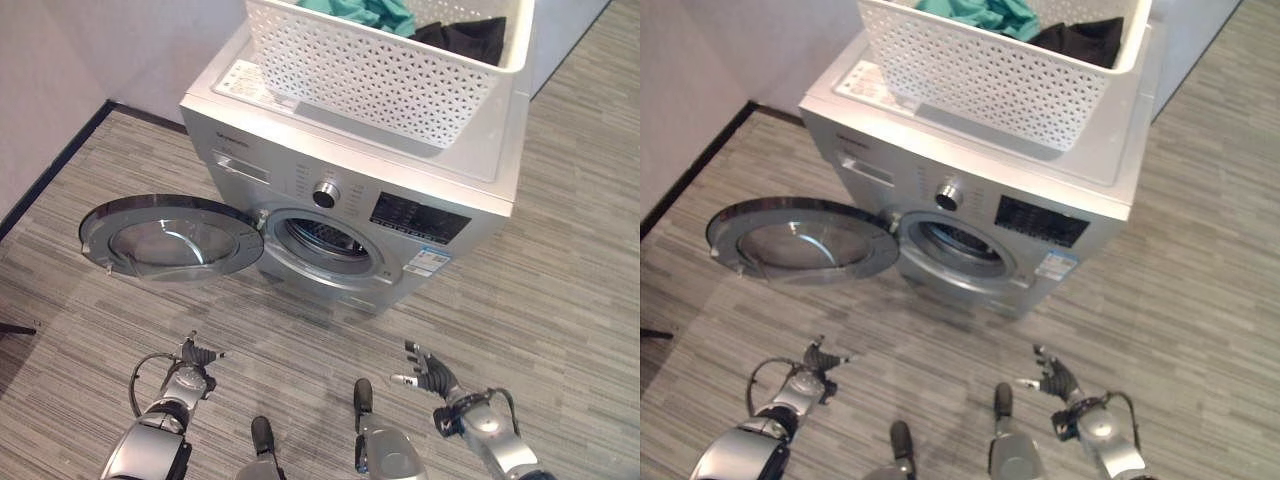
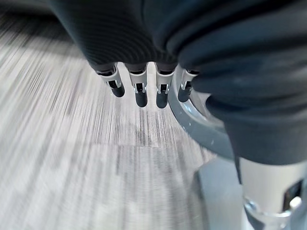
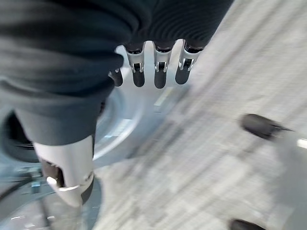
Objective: Grab the laundry basket,head to the washer,open it,put in the laundry and shut it.
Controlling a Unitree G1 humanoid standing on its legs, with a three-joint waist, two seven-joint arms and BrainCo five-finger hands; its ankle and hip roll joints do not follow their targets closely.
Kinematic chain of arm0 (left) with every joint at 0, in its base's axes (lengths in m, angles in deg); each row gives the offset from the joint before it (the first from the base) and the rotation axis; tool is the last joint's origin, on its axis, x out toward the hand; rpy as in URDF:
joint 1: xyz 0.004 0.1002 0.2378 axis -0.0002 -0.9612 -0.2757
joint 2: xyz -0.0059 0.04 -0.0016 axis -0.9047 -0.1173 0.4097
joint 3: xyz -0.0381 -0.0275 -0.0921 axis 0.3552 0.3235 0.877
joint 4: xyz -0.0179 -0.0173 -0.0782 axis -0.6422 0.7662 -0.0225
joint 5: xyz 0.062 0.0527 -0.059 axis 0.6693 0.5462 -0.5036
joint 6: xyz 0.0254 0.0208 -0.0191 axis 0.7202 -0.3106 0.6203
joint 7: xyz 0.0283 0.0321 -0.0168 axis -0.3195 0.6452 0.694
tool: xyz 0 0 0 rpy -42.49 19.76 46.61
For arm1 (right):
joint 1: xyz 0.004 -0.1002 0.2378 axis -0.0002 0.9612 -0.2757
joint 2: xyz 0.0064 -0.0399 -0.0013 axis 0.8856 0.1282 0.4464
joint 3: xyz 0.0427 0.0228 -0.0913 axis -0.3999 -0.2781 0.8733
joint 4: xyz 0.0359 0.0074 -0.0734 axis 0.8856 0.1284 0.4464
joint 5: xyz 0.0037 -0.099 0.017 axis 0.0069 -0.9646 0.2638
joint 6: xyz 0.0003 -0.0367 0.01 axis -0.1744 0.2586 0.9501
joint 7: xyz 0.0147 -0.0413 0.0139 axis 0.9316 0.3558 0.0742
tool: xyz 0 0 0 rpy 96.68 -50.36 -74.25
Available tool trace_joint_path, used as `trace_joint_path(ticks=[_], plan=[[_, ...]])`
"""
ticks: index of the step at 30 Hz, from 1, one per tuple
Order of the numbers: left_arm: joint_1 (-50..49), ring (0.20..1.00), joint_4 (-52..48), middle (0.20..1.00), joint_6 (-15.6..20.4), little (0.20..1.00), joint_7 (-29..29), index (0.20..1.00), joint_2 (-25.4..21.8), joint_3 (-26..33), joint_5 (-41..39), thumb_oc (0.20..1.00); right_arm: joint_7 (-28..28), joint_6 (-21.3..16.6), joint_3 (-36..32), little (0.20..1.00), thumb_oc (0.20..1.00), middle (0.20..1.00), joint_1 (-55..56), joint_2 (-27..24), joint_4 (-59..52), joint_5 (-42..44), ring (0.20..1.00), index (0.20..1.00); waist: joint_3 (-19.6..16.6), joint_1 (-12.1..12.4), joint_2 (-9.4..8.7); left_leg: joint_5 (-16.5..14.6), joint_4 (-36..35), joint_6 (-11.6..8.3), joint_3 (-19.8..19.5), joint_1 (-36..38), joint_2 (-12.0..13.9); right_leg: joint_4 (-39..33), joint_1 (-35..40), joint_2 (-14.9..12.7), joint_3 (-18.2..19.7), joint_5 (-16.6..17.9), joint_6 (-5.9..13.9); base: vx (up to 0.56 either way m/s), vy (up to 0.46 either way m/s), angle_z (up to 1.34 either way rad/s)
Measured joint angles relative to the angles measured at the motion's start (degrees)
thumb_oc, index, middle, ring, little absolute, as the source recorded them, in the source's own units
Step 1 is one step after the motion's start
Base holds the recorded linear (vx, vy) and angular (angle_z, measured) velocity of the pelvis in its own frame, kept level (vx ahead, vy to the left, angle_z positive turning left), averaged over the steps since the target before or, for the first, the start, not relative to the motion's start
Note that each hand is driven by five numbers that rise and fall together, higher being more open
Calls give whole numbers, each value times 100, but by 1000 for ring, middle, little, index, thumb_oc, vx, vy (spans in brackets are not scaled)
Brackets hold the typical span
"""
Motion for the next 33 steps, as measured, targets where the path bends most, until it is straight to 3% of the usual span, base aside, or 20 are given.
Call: trace_joint_path(ticks=[4, 8, 13, 16, 22, 23, 26, 33], plan=[[-882, 1000, -1473, 1000, 338, 1000, 32, 1000, 297, -28, -521, 1000, 212, 33, -706, 1000, 1000, 1000, 343, 184, 451, 329, 1000, 1000, -56, 99, 55, 0, -1, 1, -49, 6, -22, -2, 23, -21, -7, -3, 3, 8, -11, 3], [-1555, 1000, -1983, 1000, 546, 1000, -82, 1000, 597, -29, -946, 1000, 362, 32, -1400, 1000, 1000, 1000, 451, 197, 815, 632, 1000, 1000, -209, 139, 177, -11, -4, 19, -148, 29, 9, -50, 103, -1, -103, -72, 9, 24, -42, 11], [-1797, 1000, -1952, 1000, 525, 1000, -289, 1000, 585, -428, -894, 1000, 451, 30, -1616, 1000, 1000, 1000, 428, 83, 927, 825, 1000, 1000, -331, 151, 334, -41, -26, 64, -167, -13, 40, -51, 78, 33, -107, -88, 13, 11, -19, 3], [-1396, 1000, -1618, 1000, 494, 1000, -326, 1000, 569, -617, -578, 1000, 453, 25, -1576, 1000, 1000, 1000, 410, -2, 795, 830, 1000, 1000, -369, 142, 361, -36, -27, 58, -166, -56, 43, -51, 36, 34, -102, -81, 9, 0, 0, 0], [-72, 1000, -268, 1000, 279, 1000, -321, 1000, 261, -841, -53, 1000, 428, 36, -1194, 1000, 1000, 1000, 319, -170, 427, 824, 1000, 1000, -479, 18, 247, 43, -3, 12, -145, -302, 58, -2, -237, 64, -85, 19, -56, -31, -10, -5], [377, 1000, 53, 1000, 238, 1000, -335, 1000, -94, -868, 178, 1000, 388, 18, -1112, 1000, 1000, 1000, 294, -211, 128, 824, 1000, 1000, -513, -54, 156, 54, -2, -4, -108, -384, 78, 0, -348, 87, -36, 43, -79, -22, -29, -7], [906, 1000, 317, 1000, 225, 1000, -342, 1000, -496, -828, 366, 1000, 289, -23, -1014, 1000, 1000, 1000, 315, -283, -66, 826, 1000, 1000, -499, -104, 61, 58, -2, -9, -90, -420, 95, 0, -399, 136, -9, 45, -81, -14, -38, -5], [1086, 1000, 487, 1000, 113, 1000, -434, 1000, -837, -787, 419, 1000, 184, -119, -967, 1000, 1000, 1000, 317, -331, -159, 824, 1000, 1000, -422, -177, -111, 55, -3, -20, -1, -426, 159, -30, -440, 197, 25, 36, -81, 17, -18, -5]])
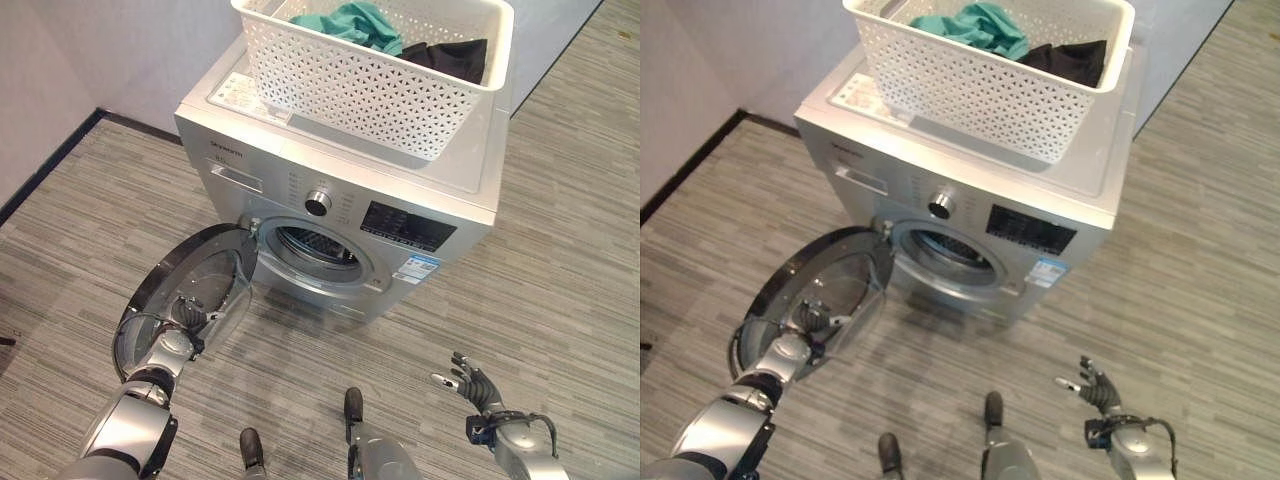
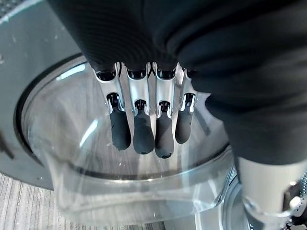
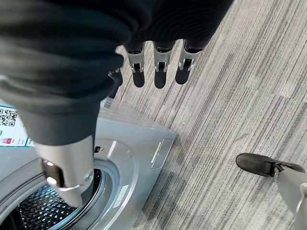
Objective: Grab the laundry basket,head to the washer,open it,put in the laundry and shut it.
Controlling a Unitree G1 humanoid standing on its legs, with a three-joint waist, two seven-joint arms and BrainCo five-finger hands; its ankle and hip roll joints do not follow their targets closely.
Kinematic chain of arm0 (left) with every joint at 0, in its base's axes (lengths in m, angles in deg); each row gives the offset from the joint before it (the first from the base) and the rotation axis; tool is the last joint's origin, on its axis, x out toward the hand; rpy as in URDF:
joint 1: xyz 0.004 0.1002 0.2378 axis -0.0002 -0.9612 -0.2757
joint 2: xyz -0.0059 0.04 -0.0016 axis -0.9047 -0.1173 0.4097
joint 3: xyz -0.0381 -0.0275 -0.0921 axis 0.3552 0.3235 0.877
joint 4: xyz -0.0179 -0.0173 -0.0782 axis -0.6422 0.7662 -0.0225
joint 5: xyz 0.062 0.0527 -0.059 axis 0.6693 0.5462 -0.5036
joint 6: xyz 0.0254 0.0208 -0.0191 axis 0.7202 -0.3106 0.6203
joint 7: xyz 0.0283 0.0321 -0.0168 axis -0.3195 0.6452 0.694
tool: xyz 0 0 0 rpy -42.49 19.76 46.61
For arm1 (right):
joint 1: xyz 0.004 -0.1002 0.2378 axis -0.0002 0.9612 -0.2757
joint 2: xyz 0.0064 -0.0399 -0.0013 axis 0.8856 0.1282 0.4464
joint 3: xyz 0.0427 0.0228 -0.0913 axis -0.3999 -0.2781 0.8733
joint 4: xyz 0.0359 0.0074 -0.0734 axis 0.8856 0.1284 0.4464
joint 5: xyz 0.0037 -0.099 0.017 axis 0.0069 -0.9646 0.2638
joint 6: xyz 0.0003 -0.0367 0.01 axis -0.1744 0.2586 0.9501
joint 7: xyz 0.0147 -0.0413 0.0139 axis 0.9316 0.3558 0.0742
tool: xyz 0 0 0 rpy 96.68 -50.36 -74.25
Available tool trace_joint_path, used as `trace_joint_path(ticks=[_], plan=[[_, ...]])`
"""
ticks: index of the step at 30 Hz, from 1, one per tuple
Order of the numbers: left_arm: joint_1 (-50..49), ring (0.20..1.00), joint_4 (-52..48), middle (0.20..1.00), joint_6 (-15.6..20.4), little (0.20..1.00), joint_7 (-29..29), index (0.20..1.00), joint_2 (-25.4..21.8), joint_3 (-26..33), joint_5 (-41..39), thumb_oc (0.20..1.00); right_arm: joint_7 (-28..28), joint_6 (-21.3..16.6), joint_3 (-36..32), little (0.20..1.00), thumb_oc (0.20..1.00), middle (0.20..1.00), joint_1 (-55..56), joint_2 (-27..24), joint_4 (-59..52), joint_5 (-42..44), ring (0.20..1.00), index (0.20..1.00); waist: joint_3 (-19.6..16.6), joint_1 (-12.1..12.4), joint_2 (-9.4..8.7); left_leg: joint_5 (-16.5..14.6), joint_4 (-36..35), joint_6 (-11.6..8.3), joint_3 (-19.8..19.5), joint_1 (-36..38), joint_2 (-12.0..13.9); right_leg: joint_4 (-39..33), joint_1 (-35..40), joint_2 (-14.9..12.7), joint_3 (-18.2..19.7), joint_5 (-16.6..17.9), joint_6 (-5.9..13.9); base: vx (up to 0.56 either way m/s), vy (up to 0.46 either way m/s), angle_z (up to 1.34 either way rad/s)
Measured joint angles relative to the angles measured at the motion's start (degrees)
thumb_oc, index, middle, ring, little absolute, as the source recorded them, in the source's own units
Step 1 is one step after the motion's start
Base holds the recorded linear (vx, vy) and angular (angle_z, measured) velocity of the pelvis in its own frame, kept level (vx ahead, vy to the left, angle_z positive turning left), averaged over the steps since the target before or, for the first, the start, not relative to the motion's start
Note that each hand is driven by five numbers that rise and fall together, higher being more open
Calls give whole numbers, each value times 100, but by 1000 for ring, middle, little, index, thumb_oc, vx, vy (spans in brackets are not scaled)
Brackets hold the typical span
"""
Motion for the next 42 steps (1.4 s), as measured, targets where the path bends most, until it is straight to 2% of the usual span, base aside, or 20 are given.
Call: trace_joint_path(ticks=[6, 8, 11, 14, 16, 18, 19, 20, 21, 22, 25, 27, 31, 33, 35, 37, 39, 40, 41, 42], plan=[[-127, 1000, -99, 1000, -19, 1000, -33, 1000, 79, 232, -156, 1000, -8, -7, 19, 1000, 1000, 1000, -21, 11, 226, 2, 1000, 1000, 68, 19, -51, 14, 0, -20, 18, 11, 38, -20, 8, 15, 15, -8, -7, 65, -38, -1], [-477, 1000, -567, 1000, 50, 1000, -104, 1000, 227, 527, -848, 1000, -10, -5, 33, 1000, 1000, 1000, -180, 128, 761, 73, 1000, 1000, 103, 69, -48, 15, 2, -20, 38, 67, 53, -21, 63, 38, 39, -26, -11, -16, -118, 1], [-954, 1000, -1655, 1000, 265, 1000, -264, 1000, 591, 567, -1631, 1000, -9, 121, 48, 1000, 1000, 1000, -386, 335, 1445, 170, 1000, 1000, 470, 378, -234, -62, 1168, -123, -272, -433, -9, 24, 280, -18, -28, -137, -39, -50, -7, 35], [-1662, 1000, -2231, 1000, 318, 1000, -398, 1000, 1048, 12, -1683, 1000, 36, 213, -233, 1000, 1000, 1000, -598, 362, 1913, 173, 1000, 1000, 791, 612, -43, -98, 1584, -146, -437, -694, 21, 29, 583, -50, -461, -233, -206, 72, 288, 64], [-2122, 1000, -2518, 1000, 360, 1000, -530, 1000, 1129, -98, -1692, 1000, 169, 226, -519, 1000, 1000, 1000, -880, 359, 2008, 218, 1000, 1000, 898, 671, -21, -106, 1376, -72, -428, -702, -219, 29, 561, -150, -465, -289, -207, 104, 278, 27], [-2439, 1000, -2508, 1000, 350, 1000, -569, 1000, 1215, -23, -1816, 1000, 220, 208, -897, 1000, 1000, 1000, -1054, 402, 1916, 506, 1000, 1000, 886, 650, 106, -125, 1085, 12, -450, -615, -283, 29, 552, -102, -432, -277, -163, 93, 323, -14], [-2656, 1000, -2537, 1000, 341, 1000, -634, 1000, 1218, -86, -1848, 1000, 290, 175, -1273, 1000, 1000, 1000, -1245, 448, 1901, 848, 1000, 1000, 944, 651, 150, -223, 1033, 208, -412, -531, -342, 31, 554, -125, -357, -228, -119, 175, 521, -20], [-2750, 1000, -2651, 1000, 300, 1000, -695, 1000, 1190, -87, -1855, 1000, 314, 185, -1457, 1000, 1000, 1000, -1289, 477, 1848, 962, 1000, 1000, 970, 641, 113, -243, 1050, 249, -392, -514, -414, 32, 538, -181, -305, -179, -86, 204, 512, -61], [-3264, 1000, -3268, 1000, 242, 1000, -921, 1000, 1079, -93, -1960, 1000, 466, 101, -2020, 1000, 1000, 1000, -1425, 481, 1549, 1307, 1000, 1000, 1018, 685, 42, -364, 1079, 427, -56, -343, -566, 32, 524, -326, 5, -50, 52, 108, 271, -63], [-3357, 1000, -3301, 1000, 217, 1000, -987, 1000, 1070, -120, -1999, 1000, 534, 57, -2041, 1000, 1000, 1000, -1445, 413, 1501, 1337, 1000, 1000, 1020, 689, 46, -416, 1131, 493, 71, -297, -587, 34, 556, -400, 79, -30, 46, 102, 249, -84], [-3478, 1000, -3340, 1000, 122, 1000, -1147, 1000, 900, -148, -2016, 1000, 958, -75, -2312, 1000, 1000, 1000, -1494, 301, 931, 1538, 1000, 1000, 1036, 749, 72, -782, 1411, 779, 371, -72, -820, 274, 616, -627, 352, -18, -18, 108, 278, -42], [-3290, 1000, -3352, 1000, 131, 1000, -1180, 1000, 775, -328, -2004, 1000, 1194, -227, -2514, 1000, 1000, 1000, -1436, 330, 592, 1579, 1000, 1000, 1089, 742, 165, -818, 1512, 833, 376, -54, -816, 596, 530, -745, 371, -118, -68, 115, 234, -2], [-3008, 1000, -3391, 1000, 111, 1000, -1218, 1000, 767, -416, -1815, 1000, 2269, -703, -3265, 1000, 1000, 1000, -1331, 604, -1331, 1986, 1000, 1000, 1092, 540, 327, -994, 1432, 1098, 283, 224, -1123, 1349, 358, -972, 699, -346, 15, 165, 119, 10], [-3016, 1000, -3399, 1000, 105, 1000, -1241, 1000, 727, -455, -1776, 1000, 2796, -1111, -3430, 1000, 1000, 1000, -1453, 450, -1927, 1708, 1000, 1000, 1017, 447, 383, -978, 1427, 1105, 286, 198, -1156, 1288, 331, -1031, 876, -392, 73, 176, -15, 3], [-2997, 1000, -3401, 1000, 54, 1000, -1235, 1000, 714, -465, -1724, 1000, 3615, -1124, -3726, 1000, 1000, 1000, -1582, 415, -2558, 952, 1000, 1000, 1005, 440, 408, -969, 1377, 1112, 190, 207, -1136, 1012, 336, -931, 951, -391, 130, 157, -20, 7], [-3004, 1000, -3393, 1000, -18, 1000, -1226, 1000, 743, -471, -1722, 1000, 3961, -1121, -3767, 1000, 1000, 1000, -1710, 369, -2914, 496, 1000, 1000, 1002, 420, 414, -941, 1347, 1089, 172, 241, -1094, 767, 295, -851, 952, -388, 125, 94, -19, 11], [-2998, 1000, -3398, 1000, -53, 1000, -1201, 1000, 846, -526, -1645, 1000, 4419, -1025, -3792, 1000, 1000, 1000, -1888, 211, -3647, -314, 1000, 1000, 981, 416, 448, -933, 1292, 1053, 80, 343, -1057, 276, 141, -763, 951, -167, 77, 154, -42, 32], [-2997, 1000, -3423, 1000, -48, 1000, -1194, 1000, 871, -525, -1554, 1000, 4597, -916, -3784, 1000, 1000, 1000, -2026, 140, -3860, -694, 1000, 1000, 937, 424, 368, -1024, 1295, 891, -25, 452, -1085, 11, 139, -775, 949, 56, 14, 146, -55, 41], [-3010, 1000, -3414, 1000, -48, 1000, -1192, 1000, 888, -523, -1539, 1000, 4653, -884, -3784, 1000, 1000, 1000, -2109, 117, -3943, -833, 1000, 1000, 913, 438, 328, -1070, 1316, 802, -91, 508, -1107, -3, 162, -777, 973, 300, 57, 193, -107, 41], [-3074, 1000, -3436, 1000, -48, 1000, -1165, 1000, 1019, -525, -1502, 1000, 4748, -877, -3727, 1000, 1000, 1000, -2310, -36, -3997, -1092, 1000, 1000, 812, 469, 454, -1121, 1342, 654, -187, 499, -1016, 51, 234, -663, 922, 484, 251, 156, -100, 15]])
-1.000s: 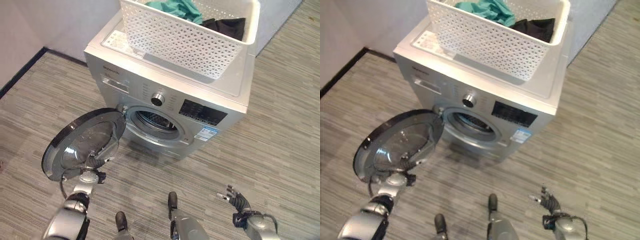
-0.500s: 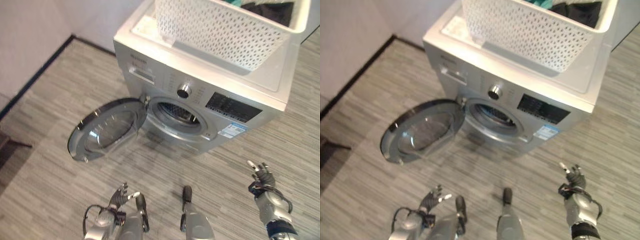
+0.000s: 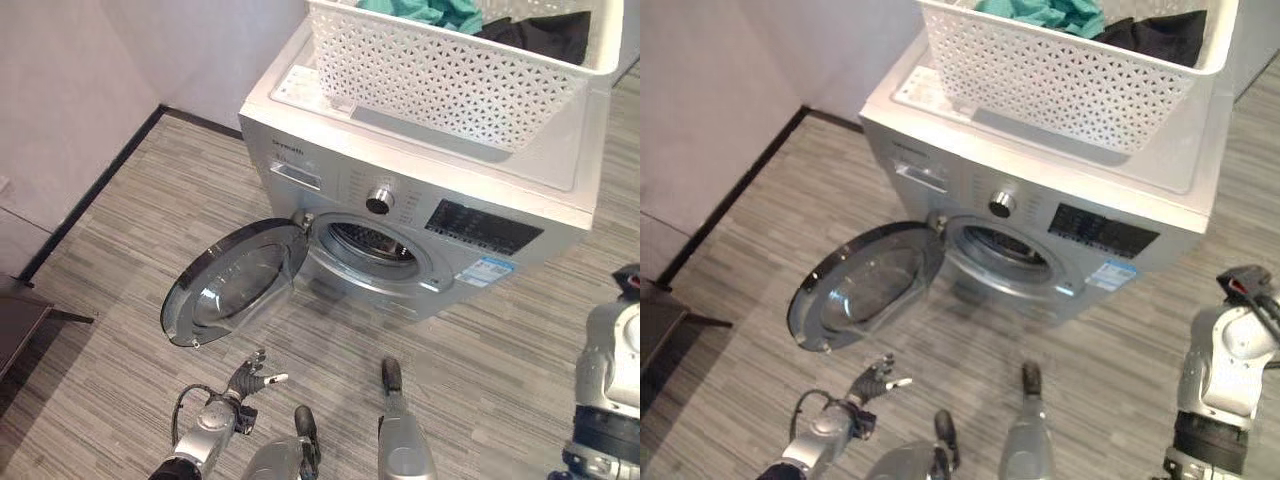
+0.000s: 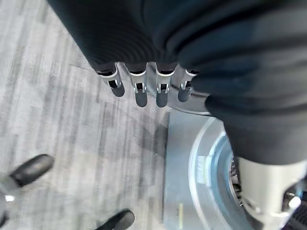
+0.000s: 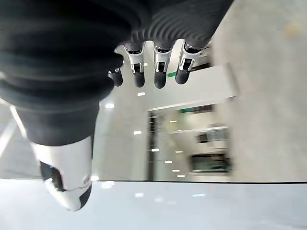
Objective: Grab the laundry basket,head to the washer,open it,put in the laundry and shut it.
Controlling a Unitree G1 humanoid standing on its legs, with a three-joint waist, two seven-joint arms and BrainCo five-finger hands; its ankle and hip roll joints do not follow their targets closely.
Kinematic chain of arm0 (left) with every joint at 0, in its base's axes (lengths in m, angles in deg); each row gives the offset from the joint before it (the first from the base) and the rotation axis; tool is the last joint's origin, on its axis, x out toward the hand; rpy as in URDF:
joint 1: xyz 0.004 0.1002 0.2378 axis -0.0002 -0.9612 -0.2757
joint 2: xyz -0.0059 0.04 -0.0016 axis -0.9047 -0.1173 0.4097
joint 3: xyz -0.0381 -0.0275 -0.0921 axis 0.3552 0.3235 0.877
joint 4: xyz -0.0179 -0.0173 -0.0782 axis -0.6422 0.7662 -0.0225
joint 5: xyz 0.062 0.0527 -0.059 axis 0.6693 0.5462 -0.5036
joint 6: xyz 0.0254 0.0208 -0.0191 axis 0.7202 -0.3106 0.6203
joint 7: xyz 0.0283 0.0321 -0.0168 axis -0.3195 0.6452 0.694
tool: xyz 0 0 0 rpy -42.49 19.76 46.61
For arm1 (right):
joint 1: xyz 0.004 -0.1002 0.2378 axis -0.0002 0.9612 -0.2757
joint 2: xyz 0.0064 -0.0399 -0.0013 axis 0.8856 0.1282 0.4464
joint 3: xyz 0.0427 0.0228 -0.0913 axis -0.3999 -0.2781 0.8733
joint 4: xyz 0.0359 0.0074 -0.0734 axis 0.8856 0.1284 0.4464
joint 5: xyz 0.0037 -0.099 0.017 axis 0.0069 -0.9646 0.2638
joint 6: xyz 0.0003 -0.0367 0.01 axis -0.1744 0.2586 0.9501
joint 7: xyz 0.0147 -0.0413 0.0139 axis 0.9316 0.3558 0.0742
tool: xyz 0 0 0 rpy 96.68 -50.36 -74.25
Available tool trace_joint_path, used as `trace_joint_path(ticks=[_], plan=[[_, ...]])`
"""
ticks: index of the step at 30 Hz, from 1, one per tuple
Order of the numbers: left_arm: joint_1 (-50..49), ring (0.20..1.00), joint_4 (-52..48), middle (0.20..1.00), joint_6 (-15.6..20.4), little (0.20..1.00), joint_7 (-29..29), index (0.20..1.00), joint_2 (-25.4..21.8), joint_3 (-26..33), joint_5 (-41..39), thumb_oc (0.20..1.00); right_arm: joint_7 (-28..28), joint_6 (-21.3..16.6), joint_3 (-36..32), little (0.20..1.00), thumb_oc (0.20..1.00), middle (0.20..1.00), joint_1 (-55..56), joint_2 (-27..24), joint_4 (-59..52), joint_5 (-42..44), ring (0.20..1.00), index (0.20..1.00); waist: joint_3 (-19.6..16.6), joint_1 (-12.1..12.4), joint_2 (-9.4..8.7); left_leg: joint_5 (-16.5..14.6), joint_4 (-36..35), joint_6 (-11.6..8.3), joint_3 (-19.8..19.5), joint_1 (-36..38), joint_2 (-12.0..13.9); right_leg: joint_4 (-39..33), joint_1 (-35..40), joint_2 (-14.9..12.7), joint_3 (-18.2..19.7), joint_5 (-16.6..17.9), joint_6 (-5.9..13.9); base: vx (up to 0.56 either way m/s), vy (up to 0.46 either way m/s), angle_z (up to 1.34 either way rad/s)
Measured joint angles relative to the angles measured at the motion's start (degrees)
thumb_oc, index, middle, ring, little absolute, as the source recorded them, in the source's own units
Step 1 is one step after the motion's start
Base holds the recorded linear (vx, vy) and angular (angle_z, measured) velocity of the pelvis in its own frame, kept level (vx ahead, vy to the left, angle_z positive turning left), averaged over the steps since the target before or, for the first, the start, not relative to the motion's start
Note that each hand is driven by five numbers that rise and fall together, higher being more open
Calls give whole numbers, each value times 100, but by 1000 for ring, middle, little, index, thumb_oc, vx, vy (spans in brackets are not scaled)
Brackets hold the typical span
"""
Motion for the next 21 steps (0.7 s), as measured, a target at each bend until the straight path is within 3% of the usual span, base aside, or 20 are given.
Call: trace_joint_path(ticks=[3, 4, 6, 8, 10, 11, 12, 13, 15, 16, 17, 18, 19, 20, 21], plan=[[-87, 1000, -114, 1000, 11, 1000, 33, 1000, 154, 17, 125, 1000, -27, 29, 559, 1000, 1000, 1000, -612, -266, -129, -218, 1000, 1000, -54, 3, 205, -7, -110, -65, -86, 99, 373, 94, 25, 395, -152, -99, -181, 182, -127, -2], [-47, 1000, -138, 1000, 12, 1000, 31, 1000, 192, 17, 138, 1000, -72, 24, 570, 1000, 1000, 1000, -625, -283, -181, -321, 1000, 1000, -54, 16, 203, 18, -156, -103, -98, 114, 427, 94, 38, 450, -173, -107, -186, 264, -197, 15], [89, 1000, 148, 1000, 22, 1000, 80, 1000, 452, 182, 223, 1000, -251, 14, 788, 1000, 1000, 1000, -680, -280, -275, -323, 1000, 1000, -54, -15, 205, 90, -448, -413, -236, 355, 610, 176, 154, 608, -322, -224, -267, 266, -217, 16], [157, 1000, 314, 1000, 30, 1000, 164, 1000, 587, 239, 261, 1000, -527, 6, 1011, 1000, 1000, 1000, -688, -326, -380, -321, 1000, 1000, -40, -30, 101, 131, -631, -490, -330, 580, 722, 306, 270, 703, -339, -412, -282, 351, -356, 10], [160, 1000, 489, 1000, 21, 1000, 194, 1000, 649, 375, 283, 1000, -701, 8, 1232, 1000, 1000, 1000, -710, -403, -514, -321, 1000, 1000, -62, 1, 43, 77, -372, -574, -332, 552, 829, 436, 321, 779, -441, -604, -318, 97, -390, 7], [79, 1000, 536, 1000, 21, 1000, 244, 1000, 537, 444, 282, 1000, -926, -42, 1403, 1000, 1000, 1000, -763, -450, -658, -384, 1000, 1000, -187, 21, -132, -25, -173, -597, -386, 493, 874, 548, 314, 817, -439, -679, -362, 14, -313, 20], [185, 1000, 673, 1000, 38, 1000, 247, 1000, 466, 435, 358, 1000, -1004, -49, 1329, 1000, 1000, 1000, -779, -523, -709, -494, 1000, 1000, -139, 115, -255, -116, 706, -596, -468, 4, 889, 587, 312, 859, -477, -786, -491, 63, -116, 0], [249, 1000, 784, 1000, 43, 1000, 296, 1000, 330, 449, 391, 1000, -1087, -19, 1415, 1000, 1000, 1000, -913, -563, -613, -672, 1000, 1000, -119, 345, -521, -42, 1628, -549, -722, -385, 854, 633, 282, 874, -379, -825, -544, 119, -21, -6], [162, 1000, 828, 1000, 16, 1000, 270, 1000, 163, 418, 411, 1000, -1269, -21, 1425, 1000, 1000, 1000, -901, -794, -634, -1020, 1000, 1000, -180, 440, -651, -27, 2284, -536, -1015, -837, 1005, 483, 426, 889, -528, -848, -626, 210, 45, 32], [122, 1000, 772, 1000, 18, 1000, 229, 1000, 144, 437, 435, 1000, -1313, -6, 1377, 1000, 1000, 1000, -854, -884, -598, -1066, 1000, 1000, -236, 449, -758, -118, 1901, -407, -862, -928, 1117, 380, 478, 822, -664, -858, -647, 190, 96, 71], [119, 1000, 745, 1000, 22, 1000, 202, 1000, 137, 425, 444, 1000, -1327, 15, 1359, 1000, 1000, 1000, -853, -944, -524, -1117, 1000, 1000, -246, 460, -837, -103, 1492, -401, -831, -886, 1166, 345, 485, 772, -713, -855, -662, 83, 64, 69], [42, 1000, 527, 1000, 61, 1000, 129, 1000, 142, 432, 446, 1000, -1419, 279, 1274, 1000, 1000, 1000, -641, -1816, -33, -1627, 1000, 1000, -235, 547, -851, 85, 510, -494, -846, -924, 1365, 244, 527, 669, -745, -822, -642, 179, 171, 36], [-61, 1000, 435, 1000, 68, 1000, 131, 1000, 144, 453, 446, 1000, -1465, 382, 1263, 1000, 1000, 1000, -564, -2134, 165, -1703, 1000, 1000, -247, 576, -772, 216, 71, -488, -840, -839, 1423, 224, 556, 681, -743, -789, -587, 187, 276, 11], [-152, 1000, 517, 1000, 96, 1000, 129, 1000, 143, 482, 449, 1000, -1504, 456, 1260, 1000, 1000, 1000, -609, -2316, 502, -1923, 1000, 1000, -255, 609, -662, 360, -367, -498, -881, -565, 1433, 201, 653, 676, -657, -734, -406, 233, 330, -35], [-209, 1000, 647, 1000, 97, 1000, 132, 1000, 155, 507, 455, 1000, -1564, 492, 1364, 1000, 1000, 1000, -646, -2518, 945, -2071, 1000, 1000, -291, 654, -578, 386, -581, -508, -902, -335, 1339, 199, 718, 667, -553, -753, -346, 141, 235, -80]])
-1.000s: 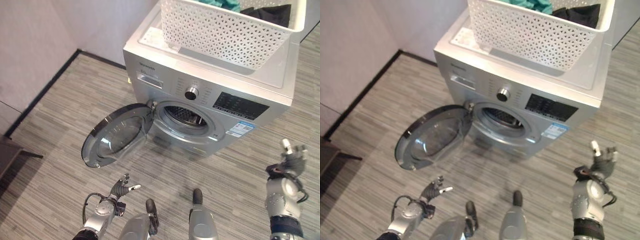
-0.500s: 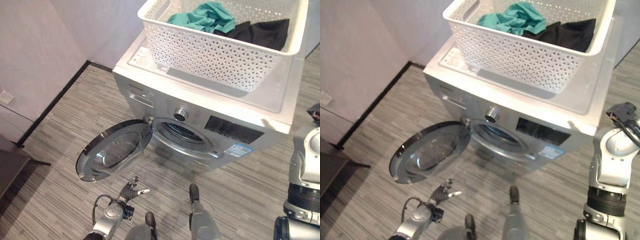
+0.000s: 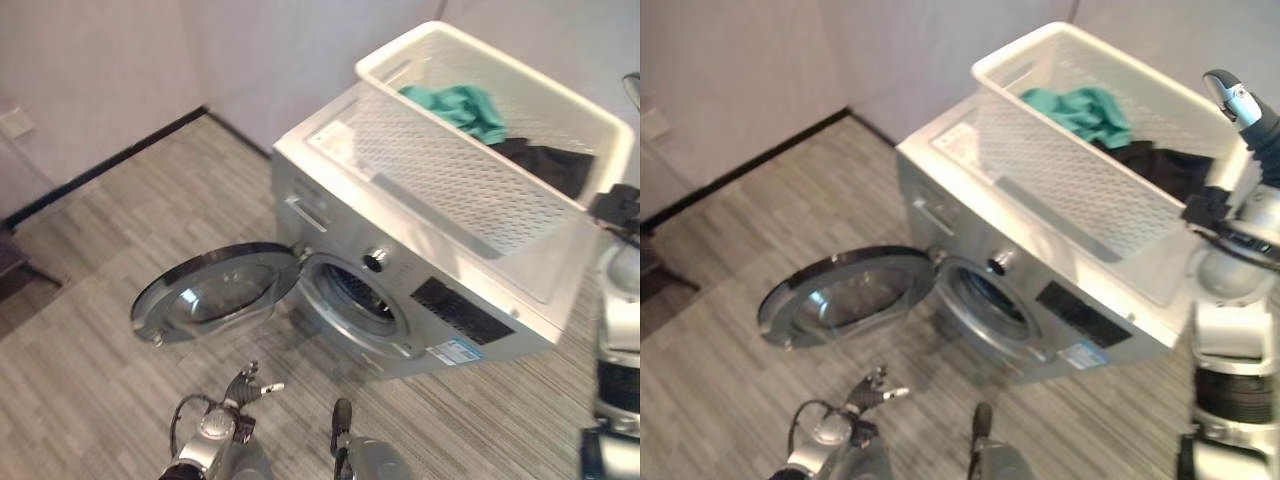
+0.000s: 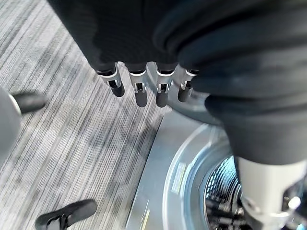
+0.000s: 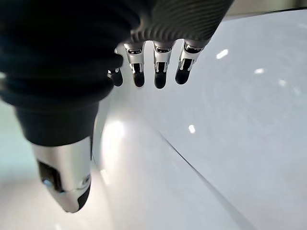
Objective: Grab the laundry basket,head to the washer,open it,put in the laundry and shut it.
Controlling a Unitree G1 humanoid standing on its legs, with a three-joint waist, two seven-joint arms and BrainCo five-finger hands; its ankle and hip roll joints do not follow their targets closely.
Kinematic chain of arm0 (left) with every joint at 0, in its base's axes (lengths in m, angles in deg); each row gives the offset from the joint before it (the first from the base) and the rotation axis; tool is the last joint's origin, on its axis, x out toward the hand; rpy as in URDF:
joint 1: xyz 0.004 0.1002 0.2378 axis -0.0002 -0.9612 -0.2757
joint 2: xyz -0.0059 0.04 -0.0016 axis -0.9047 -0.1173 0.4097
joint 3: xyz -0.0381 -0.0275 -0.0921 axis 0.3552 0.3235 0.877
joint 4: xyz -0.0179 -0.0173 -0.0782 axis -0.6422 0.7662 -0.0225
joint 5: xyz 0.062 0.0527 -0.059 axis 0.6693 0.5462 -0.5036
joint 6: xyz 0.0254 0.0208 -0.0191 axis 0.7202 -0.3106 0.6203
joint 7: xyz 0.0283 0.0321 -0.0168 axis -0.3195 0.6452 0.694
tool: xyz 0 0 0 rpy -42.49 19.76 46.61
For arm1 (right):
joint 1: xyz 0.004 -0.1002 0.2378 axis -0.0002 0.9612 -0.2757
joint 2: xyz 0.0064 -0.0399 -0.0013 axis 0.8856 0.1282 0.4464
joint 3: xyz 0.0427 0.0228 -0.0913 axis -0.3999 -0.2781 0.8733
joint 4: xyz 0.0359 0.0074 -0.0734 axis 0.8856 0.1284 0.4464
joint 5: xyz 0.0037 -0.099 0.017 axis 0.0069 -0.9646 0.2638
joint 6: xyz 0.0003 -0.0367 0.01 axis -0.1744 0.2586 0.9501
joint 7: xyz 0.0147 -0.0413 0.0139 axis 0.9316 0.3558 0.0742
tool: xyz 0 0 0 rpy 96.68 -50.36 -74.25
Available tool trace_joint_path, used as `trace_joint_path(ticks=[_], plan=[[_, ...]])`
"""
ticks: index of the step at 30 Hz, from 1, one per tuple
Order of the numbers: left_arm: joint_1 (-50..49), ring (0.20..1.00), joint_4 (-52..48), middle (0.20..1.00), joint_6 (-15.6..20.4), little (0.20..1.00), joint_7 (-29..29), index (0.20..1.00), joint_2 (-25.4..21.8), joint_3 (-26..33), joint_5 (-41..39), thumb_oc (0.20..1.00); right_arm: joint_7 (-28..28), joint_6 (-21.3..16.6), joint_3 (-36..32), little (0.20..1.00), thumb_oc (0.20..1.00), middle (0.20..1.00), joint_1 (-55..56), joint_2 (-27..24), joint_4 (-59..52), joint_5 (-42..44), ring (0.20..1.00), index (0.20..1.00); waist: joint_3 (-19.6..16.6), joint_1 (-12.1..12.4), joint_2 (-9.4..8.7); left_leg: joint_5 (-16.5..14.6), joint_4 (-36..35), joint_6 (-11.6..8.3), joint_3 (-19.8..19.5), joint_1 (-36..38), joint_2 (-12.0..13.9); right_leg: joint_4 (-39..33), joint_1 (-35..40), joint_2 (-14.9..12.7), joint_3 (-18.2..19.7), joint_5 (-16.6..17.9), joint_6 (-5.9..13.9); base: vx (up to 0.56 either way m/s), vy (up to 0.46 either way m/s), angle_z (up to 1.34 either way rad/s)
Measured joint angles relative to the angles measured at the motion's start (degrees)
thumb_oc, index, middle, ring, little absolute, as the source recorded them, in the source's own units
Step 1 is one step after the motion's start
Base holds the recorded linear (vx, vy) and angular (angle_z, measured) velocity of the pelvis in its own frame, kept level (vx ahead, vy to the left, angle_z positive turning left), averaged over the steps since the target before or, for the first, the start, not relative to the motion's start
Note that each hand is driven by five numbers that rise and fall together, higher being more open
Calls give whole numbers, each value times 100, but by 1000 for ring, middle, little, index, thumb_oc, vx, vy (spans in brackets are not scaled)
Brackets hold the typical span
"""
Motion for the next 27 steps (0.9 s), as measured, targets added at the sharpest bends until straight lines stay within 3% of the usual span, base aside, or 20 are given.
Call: trace_joint_path(ticks=[1, 2, 4, 8, 9, 12, 19, 27], plan=[[-123, 1000, 121, 1000, 32, 1000, 6, 1000, -82, 144, 48, 1000, -294, 188, 275, 1000, 1000, 1000, -36, -350, 609, -29, 1000, 1000, -49, 110, -34, 458, -141, -140, 85, 255, -83, 11, 27, -103, 201, 4, 39, 63, 99, -79], [-214, 1000, 151, 1000, 32, 1000, 15, 1000, -190, 218, 86, 1000, -460, 304, 407, 1000, 1000, 1000, -35, -504, 924, -17, 1000, 1000, -103, 101, -119, 466, -131, -191, 222, 287, -216, -13, 34, -207, 269, -14, 88, 61, 109, -60], [-415, 1000, 214, 1000, 62, 1000, 15, 1000, -550, 363, 117, 1000, -858, 535, 672, 1000, 1000, 1000, -271, -583, 1474, 375, 1000, 1000, -237, -21, -336, 403, -131, -80, 372, 344, -561, -60, 27, -555, 296, 69, 145, 38, 86, -24], [-435, 1000, 303, 1000, 124, 1000, 21, 1000, -784, 639, 100, 1000, -1528, 579, 2016, 1000, 1000, 1000, -1232, -967, 2379, 418, 1000, 1000, -294, 34, -417, 331, -103, 32, 568, 476, -708, -170, 108, -694, 228, 250, 274, 26, 31, -23], [-373, 1000, 293, 1000, 151, 1000, 0, 1000, -785, 573, 100, 1000, -1820, 633, 2882, 1000, 1000, 1000, -2130, -1141, 3267, 418, 1000, 1000, -297, 147, -420, 327, -110, 37, 634, 491, -705, -214, 104, -694, 211, 324, 407, 37, 12, -15], [-356, 1000, 322, 1000, 177, 1000, -10, 1000, -625, 575, 87, 1000, -2094, 784, 3874, 1000, 1000, 1000, -3365, -1114, 4391, 418, 1000, 1000, -308, 236, -370, 339, -189, 18, 632, 521, -639, -216, 109, -597, 130, 304, 449, 25, -6, -2], [-510, 1000, 375, 1000, 195, 1000, -50, 1000, -320, 557, -141, 1000, -2376, 779, 4712, 1000, 1000, 1000, -4430, -997, 4861, 413, 1000, 1000, -329, 311, -354, 484, -399, -177, 469, 505, -428, -219, 122, -401, -60, 170, 399, 22, -31, 8], [-711, 1000, 694, 1000, 238, 1000, -99, 1000, -175, 396, -363, 1000, -2797, 768, 5383, 1000, 1000, 1000, -4574, -777, 5274, 469, 1000, 1000, -579, 380, -202, 622, -466, -238, 147, 130, -348, -220, -58, -323, -372, 131, 349, -8, -22, 19]])
